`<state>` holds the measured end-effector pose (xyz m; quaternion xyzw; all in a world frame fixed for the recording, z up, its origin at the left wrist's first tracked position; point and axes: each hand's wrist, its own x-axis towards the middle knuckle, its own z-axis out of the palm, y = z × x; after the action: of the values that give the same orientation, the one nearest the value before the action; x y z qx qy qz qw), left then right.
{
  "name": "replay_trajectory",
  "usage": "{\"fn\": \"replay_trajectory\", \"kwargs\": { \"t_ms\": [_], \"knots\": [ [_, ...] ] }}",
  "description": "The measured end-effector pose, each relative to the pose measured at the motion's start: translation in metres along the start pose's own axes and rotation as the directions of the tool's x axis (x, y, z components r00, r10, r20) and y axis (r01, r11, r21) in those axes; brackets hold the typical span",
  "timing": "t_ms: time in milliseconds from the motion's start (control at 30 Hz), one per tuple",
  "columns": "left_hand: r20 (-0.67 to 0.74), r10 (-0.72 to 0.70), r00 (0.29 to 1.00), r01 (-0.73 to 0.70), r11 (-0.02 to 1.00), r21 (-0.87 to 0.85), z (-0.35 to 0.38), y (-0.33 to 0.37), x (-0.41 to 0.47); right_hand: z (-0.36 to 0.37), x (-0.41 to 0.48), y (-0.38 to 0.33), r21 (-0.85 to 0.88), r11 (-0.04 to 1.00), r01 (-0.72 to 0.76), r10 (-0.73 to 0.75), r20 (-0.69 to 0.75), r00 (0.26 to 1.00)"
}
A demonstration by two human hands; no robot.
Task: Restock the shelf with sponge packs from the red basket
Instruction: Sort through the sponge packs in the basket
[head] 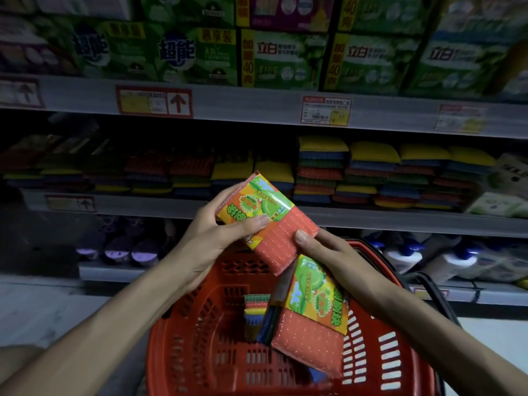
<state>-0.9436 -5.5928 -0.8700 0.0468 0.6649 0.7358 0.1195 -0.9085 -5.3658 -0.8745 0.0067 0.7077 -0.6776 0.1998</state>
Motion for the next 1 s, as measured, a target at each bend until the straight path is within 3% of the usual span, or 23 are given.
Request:
{"fn": "replay_trajectory", "kwargs": {
  "t_ms": [367,600,800,1000],
  "knots": [
    [0.021,-0.041,0.999,0.043,0.997,-0.067,-0.001,0.001,0.000,0.005,-0.006,-0.008,-0.060,0.998,0.032,-0.033,-0.012,0.999],
    [-0.272,0.052,0.961,-0.104,0.978,-0.182,-0.014,0.007,0.018,-0.004,-0.012,-0.015,-0.289,0.955,0.072,-0.061,0.046,0.997],
    [-0.315,0.002,0.949,-0.077,0.971,-0.227,-0.013,0.007,0.024,-0.011,-0.009,-0.014,-0.309,0.948,0.080,-0.131,-0.150,0.980],
    [-0.363,-0.050,0.930,-0.041,0.970,-0.238,-0.007,0.007,0.020,-0.022,-0.007,-0.008,-0.406,0.911,0.077,-0.156,-0.167,0.973]
  ]
}}
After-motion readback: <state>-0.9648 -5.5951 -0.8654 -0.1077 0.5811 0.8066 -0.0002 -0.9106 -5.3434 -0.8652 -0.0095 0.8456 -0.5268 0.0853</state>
